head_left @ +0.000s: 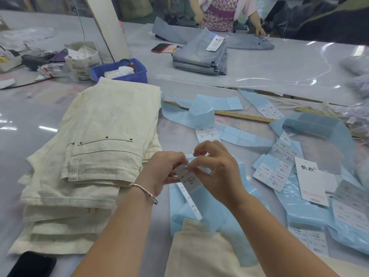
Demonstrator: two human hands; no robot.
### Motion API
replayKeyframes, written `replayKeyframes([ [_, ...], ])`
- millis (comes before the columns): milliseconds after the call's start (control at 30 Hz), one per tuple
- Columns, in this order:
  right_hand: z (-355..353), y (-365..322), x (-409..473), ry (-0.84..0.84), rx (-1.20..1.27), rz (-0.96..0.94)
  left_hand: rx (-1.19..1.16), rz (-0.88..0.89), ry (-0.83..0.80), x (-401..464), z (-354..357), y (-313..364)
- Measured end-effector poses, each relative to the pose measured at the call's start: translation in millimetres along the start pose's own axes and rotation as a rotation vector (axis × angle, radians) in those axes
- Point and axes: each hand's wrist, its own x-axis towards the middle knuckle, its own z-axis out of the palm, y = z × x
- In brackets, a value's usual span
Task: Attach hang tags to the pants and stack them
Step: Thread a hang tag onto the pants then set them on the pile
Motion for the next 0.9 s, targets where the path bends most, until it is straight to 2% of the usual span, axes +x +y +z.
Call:
replayKeyframes([
  [100, -10.2, -5.2, -2.7, -0.057, 0.32, 0.192, 0.025, 0.004, 0.036, 5.2, -0.7, 5.5],
  [200, -32.3, -4.1, -12.1, -0.117, 0.966, 0.454, 0.036, 0.05, 0.16, 14.6, -4.7, 7.1],
  [267, -48.4, 3.9, -24.9, -0.05, 1.346, 0.579, 0.116, 0.157, 0.35, 26.6, -11.7, 6.9],
  [367, -66.2, 20.6, -53.1, 0.139, 1.586, 0.754, 0.331, 0.327, 0.719, 39.8, -21.8, 7.0],
  [433, -74.4, 29.6, -72.7, 0.243, 1.601, 0.887, 0.609, 0.409, 0.794, 38.9, -16.2, 0.5],
  [500, -80.3, 35.8, -90.3, 0.292, 1.552, 1.018, 0.915, 0.59, 0.715, 28.9, 3.3, -13.1],
  [533, -82.5, 37.2, -97.6, 0.296, 1.496, 1.075, 1.0, 0.714, 0.595, 22.0, 16.2, -22.8],
  [600, -86.2, 39.4, -110.5, 0.309, 1.371, 1.166, 1.055, 0.88, 0.209, 5.8, 43.2, -46.5],
  [667, -91.4, 41.8, -120.9, 0.358, 1.305, 1.217, 1.151, 0.837, -0.153, -9.5, 66.1, -75.7],
  [700, -94.5, 43.0, -125.5, 0.382, 1.29, 1.231, 1.241, 0.765, -0.265, -14.5, 74.9, -91.0],
  [767, -100.9, 44.6, -134.4, 0.417, 1.269, 1.244, 1.358, 0.616, -0.332, -18.1, 84.9, -117.9],
  [833, -105.7, 43.6, -141.4, 0.433, 1.254, 1.258, 1.334, 0.552, -0.243, -16.5, 86.0, -130.0],
  [900, -108.8, 41.3, -148.5, 0.437, 1.243, 1.27, 1.279, 0.607, -0.118, -13.6, 83.1, -131.1],
])
